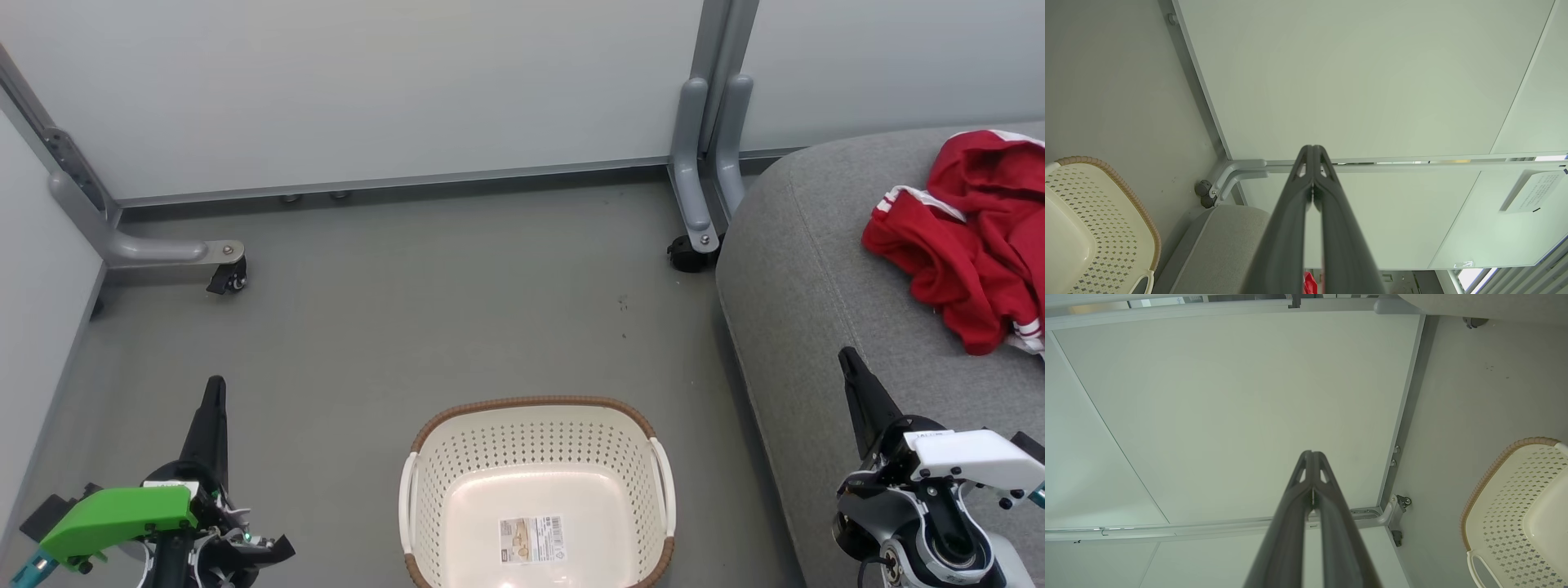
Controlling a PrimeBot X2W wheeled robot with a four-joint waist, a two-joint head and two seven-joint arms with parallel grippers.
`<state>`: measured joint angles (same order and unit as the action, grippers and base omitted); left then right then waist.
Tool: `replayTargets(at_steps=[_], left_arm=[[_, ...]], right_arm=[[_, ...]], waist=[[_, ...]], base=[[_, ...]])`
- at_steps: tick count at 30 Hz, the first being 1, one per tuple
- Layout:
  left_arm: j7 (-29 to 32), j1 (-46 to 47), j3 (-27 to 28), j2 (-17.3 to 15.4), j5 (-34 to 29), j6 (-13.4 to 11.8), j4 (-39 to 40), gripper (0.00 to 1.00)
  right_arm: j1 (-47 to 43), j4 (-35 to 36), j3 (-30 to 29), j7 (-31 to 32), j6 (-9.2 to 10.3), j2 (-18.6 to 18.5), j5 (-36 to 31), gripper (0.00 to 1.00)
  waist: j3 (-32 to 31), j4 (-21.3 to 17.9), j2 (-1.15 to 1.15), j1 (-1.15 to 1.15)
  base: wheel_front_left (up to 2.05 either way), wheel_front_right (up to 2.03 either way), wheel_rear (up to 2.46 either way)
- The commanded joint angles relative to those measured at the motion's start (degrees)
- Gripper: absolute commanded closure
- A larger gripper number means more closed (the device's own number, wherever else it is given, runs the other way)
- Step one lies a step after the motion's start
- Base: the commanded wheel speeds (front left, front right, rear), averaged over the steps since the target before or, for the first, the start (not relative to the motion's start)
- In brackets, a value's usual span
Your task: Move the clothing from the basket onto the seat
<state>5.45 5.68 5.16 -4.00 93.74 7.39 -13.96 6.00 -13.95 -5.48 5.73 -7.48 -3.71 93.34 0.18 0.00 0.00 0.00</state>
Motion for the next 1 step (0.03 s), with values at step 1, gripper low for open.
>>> replayTargets(at_steps=[1], left_arm=[[0.1, 0.93, 0.13, 0.16, -0.34, 0.35, -0.13, 1.0]], right_arm=[[0.36, -0.14, -0.2, 0.16, -0.02, 0.16, -0.17, 1.0]], waist=[[0.0, 0.0, 0.0, 0.0]], base=[[0.0, 0.0, 0.0]])
